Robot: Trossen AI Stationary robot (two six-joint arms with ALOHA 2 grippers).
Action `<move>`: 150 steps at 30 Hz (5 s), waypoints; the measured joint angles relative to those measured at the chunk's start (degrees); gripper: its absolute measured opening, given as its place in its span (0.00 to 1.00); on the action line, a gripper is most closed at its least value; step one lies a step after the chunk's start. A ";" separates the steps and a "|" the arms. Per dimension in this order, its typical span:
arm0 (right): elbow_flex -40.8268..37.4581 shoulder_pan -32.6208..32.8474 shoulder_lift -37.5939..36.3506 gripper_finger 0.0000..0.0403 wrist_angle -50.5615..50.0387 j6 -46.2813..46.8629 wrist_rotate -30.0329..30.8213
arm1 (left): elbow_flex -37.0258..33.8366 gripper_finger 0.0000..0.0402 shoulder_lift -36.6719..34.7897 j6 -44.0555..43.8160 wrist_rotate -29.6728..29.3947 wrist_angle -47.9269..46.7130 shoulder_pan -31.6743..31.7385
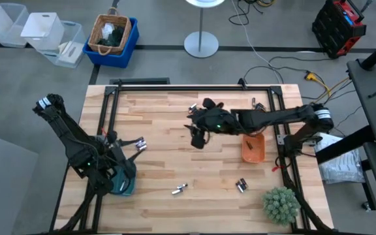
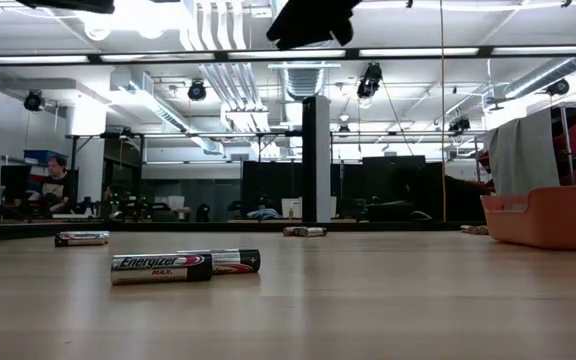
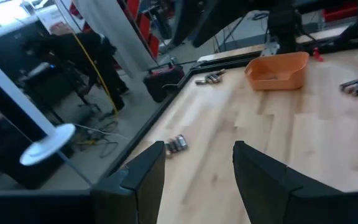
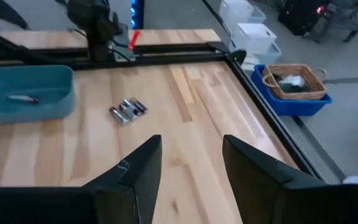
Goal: Sort batteries
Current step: Put the silver battery into the blue bin
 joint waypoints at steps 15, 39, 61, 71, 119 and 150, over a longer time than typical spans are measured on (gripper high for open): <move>4.35 -12.17 9.95 0.41 -6.87 9.13 0.17 | -0.04 0.42 -0.09 -0.46 1.36 -4.64 0.42; 4.26 -12.15 17.89 0.41 6.86 -5.43 -9.07 | -0.13 0.42 -1.30 -3.91 3.28 -7.06 0.87; 22.33 -5.28 39.71 0.41 20.82 -8.00 -23.11 | -0.13 0.40 -5.28 -2.40 -5.29 -7.99 0.96; 35.07 -4.40 49.31 0.41 15.49 -8.62 -26.00 | -0.13 0.39 -5.27 -2.12 -5.38 -7.96 0.96; 27.69 -2.21 52.26 0.37 33.48 -11.30 -27.02 | -0.13 0.39 -5.25 -1.49 -10.34 -7.89 0.96; 27.71 3.96 35.33 0.23 -7.51 -11.92 -26.52 | -0.13 0.39 -4.83 -1.94 -9.78 -7.30 0.96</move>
